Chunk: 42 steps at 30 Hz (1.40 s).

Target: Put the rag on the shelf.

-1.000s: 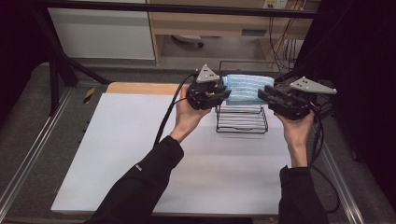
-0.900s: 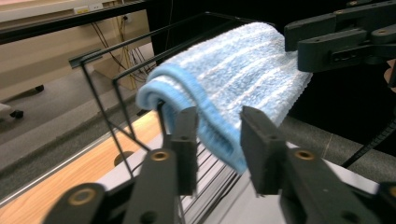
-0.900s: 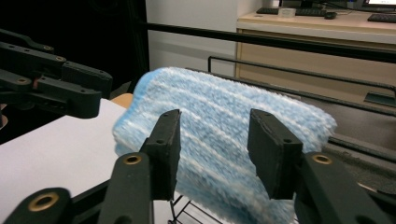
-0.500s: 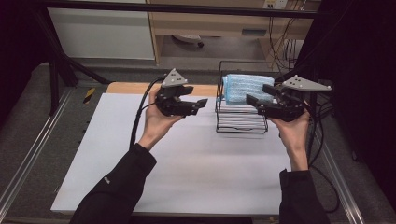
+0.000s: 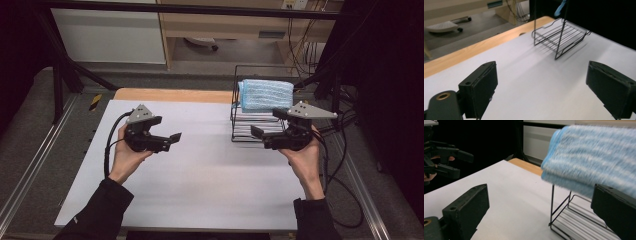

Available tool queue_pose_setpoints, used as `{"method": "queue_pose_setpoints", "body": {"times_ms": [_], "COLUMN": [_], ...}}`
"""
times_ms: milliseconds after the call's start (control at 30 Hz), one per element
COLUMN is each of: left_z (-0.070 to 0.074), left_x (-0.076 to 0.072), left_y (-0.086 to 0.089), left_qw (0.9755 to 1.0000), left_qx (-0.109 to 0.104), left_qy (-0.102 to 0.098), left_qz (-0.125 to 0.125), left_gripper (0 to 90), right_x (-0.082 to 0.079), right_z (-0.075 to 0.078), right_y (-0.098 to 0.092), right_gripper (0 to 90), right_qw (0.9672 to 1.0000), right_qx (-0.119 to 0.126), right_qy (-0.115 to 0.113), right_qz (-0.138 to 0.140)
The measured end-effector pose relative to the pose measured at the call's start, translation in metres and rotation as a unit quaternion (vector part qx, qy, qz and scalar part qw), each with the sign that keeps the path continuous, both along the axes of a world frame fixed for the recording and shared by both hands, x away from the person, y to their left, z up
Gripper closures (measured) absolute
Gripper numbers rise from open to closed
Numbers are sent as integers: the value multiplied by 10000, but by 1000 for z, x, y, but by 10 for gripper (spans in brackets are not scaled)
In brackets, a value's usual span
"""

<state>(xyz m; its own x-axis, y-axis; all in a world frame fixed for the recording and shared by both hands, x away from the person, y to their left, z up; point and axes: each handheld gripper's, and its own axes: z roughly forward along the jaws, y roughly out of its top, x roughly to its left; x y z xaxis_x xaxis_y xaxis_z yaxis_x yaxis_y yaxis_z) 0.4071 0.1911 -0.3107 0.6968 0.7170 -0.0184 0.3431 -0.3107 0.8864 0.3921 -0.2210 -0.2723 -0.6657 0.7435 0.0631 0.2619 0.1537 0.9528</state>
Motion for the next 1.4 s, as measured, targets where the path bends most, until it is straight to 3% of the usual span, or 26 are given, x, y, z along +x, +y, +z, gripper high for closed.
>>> {"method": "queue_pose_setpoints", "body": {"times_ms": [233, 433, 700, 800, 1100, 1400], "left_z": [-32, -64, -95, -106, -124, -131], "left_x": [-14, -30, -44, -49, -57, -59], "left_y": [29, 48, 65, 70, 85, 87], "left_qw": [9997, 9991, 9985, 9981, 9971, 9967], "left_qx": [-9, -9, 73, 217, 235, 252], "left_qy": [125, 315, 446, 514, 649, 723], "left_qz": [187, 272, 293, 274, 306, 270], "left_gripper": [103, 105, 110, 110, 110, 112], "right_x": [-7, -12, -19, -21, -30, -34], "right_z": [-32, -73, -117, -131, -164, -181], "right_y": [-1, -3, -5, -8, -28, -39], "right_gripper": [11, 6, 5, 6, 5, 6], "right_qw": [9995, 9975, 9944, 9931, 9900, 9869], "right_qx": [61, 28, -105, -226, -496, -591], "right_qy": [298, 678, 1009, 1101, 1275, 1471], "right_qz": [77, 203, 309, 344, 353, 286]}}
